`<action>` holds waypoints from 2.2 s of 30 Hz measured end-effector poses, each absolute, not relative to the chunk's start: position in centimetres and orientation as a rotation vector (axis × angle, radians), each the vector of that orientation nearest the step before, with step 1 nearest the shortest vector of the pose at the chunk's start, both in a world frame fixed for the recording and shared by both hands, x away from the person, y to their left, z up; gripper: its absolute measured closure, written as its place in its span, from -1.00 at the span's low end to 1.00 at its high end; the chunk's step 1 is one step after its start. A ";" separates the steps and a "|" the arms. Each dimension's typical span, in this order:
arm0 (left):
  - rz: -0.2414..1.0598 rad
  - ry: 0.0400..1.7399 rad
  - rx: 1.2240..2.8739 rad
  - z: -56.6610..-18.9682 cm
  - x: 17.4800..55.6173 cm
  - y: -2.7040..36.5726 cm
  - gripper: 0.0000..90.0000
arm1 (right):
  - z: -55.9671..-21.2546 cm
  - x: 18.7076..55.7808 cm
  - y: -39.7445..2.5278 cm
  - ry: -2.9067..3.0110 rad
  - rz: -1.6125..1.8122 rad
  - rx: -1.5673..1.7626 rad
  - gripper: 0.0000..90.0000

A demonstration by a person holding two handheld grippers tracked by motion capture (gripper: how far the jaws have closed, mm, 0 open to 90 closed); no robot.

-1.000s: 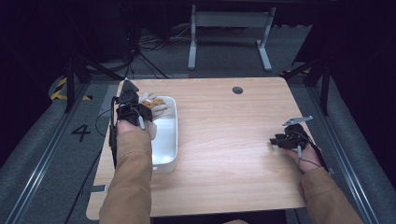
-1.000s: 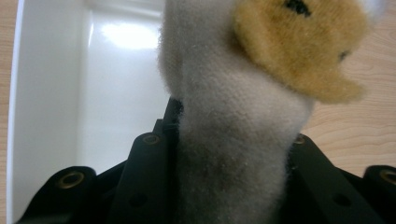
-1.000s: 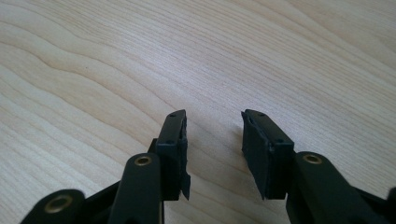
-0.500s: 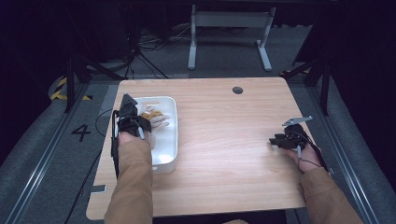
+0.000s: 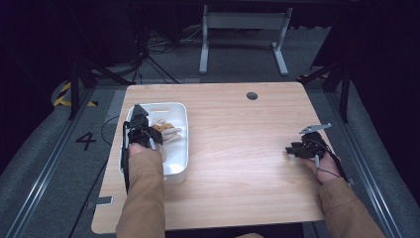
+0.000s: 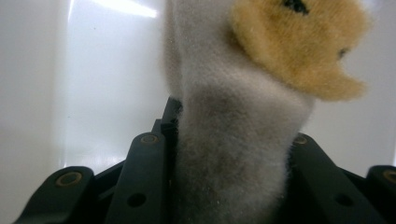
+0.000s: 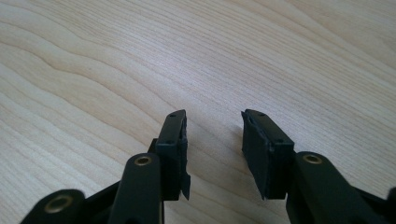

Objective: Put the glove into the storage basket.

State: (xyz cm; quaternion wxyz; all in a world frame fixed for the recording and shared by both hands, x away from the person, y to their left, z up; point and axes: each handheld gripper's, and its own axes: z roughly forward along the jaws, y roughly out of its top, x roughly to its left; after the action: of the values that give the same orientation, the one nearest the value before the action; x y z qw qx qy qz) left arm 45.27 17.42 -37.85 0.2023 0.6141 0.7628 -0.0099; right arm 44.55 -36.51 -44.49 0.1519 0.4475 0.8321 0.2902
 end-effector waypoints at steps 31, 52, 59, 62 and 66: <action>-0.077 2.221 1.736 -40.8 45.9 17.6 0.43 | -44.5 44.5 -36.6 2.387 0.837 1.289 0.32; -0.175 2.244 1.845 -41.0 46.6 16.8 -0.33 | -44.5 44.5 -36.6 2.380 0.831 1.292 0.32; -0.149 2.271 1.953 -41.5 46.6 15.8 -0.62 | -44.5 44.5 -36.7 2.382 0.848 1.301 0.32; -0.076 2.294 1.960 -41.1 46.6 15.8 -0.67 | -44.5 44.5 -36.7 2.383 0.848 1.301 0.32; -0.034 2.297 1.952 -40.4 46.6 16.0 -0.77 | -44.5 44.5 -36.7 2.383 0.848 1.300 0.32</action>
State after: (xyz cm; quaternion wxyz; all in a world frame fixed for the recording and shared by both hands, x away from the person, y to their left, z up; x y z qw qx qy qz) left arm 46.60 15.97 -40.42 0.0636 0.6463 0.7603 -0.0112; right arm 44.48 -36.65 -44.51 0.1484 0.4521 0.8286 0.2949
